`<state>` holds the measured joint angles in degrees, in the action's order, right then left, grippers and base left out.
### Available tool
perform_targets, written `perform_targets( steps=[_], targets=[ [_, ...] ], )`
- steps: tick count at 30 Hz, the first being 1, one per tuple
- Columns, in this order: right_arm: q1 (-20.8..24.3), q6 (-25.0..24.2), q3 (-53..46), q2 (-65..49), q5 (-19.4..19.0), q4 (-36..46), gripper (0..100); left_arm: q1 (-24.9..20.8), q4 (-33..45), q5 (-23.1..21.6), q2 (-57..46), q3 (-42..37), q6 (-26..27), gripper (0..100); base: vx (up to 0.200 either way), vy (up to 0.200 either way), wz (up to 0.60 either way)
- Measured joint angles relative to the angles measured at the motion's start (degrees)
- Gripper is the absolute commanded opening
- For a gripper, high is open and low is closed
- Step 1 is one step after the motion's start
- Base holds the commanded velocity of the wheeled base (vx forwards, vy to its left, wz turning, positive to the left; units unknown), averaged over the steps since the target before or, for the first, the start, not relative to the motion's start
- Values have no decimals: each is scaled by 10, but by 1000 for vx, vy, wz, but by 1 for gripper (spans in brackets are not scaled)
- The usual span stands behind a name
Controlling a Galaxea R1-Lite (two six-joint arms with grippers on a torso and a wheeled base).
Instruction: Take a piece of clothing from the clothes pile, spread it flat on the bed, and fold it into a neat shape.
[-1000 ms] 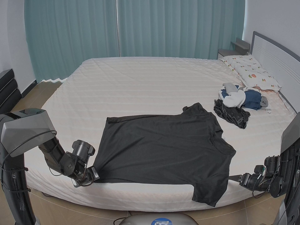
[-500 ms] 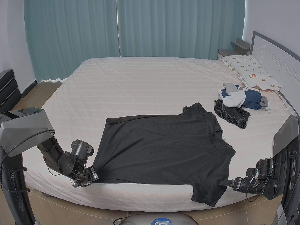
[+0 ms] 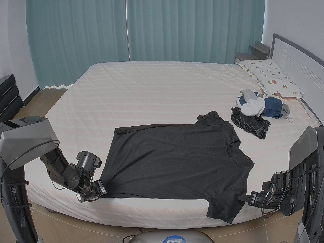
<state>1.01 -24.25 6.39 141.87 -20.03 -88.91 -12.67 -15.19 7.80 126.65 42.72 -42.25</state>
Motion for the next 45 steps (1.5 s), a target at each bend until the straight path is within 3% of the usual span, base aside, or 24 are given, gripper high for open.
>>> perform_targets(
  steps=[14,25,44,45],
  targets=[
    [-24,11,-34,-13,3,-1,0,0,9,-1,-2,-7,15,0,0,0,0],
    [-70,64,-53,-30,0,-1,0,-1,45,0,-9,-14,36,0,0,0,0],
    [-72,110,-54,-44,6,54,0,-8,103,-1,-20,-12,56,0,0,0,0],
    [-71,110,-54,-43,7,54,100,-8,102,-1,-20,-12,56,0,0,0,0]
  ],
)
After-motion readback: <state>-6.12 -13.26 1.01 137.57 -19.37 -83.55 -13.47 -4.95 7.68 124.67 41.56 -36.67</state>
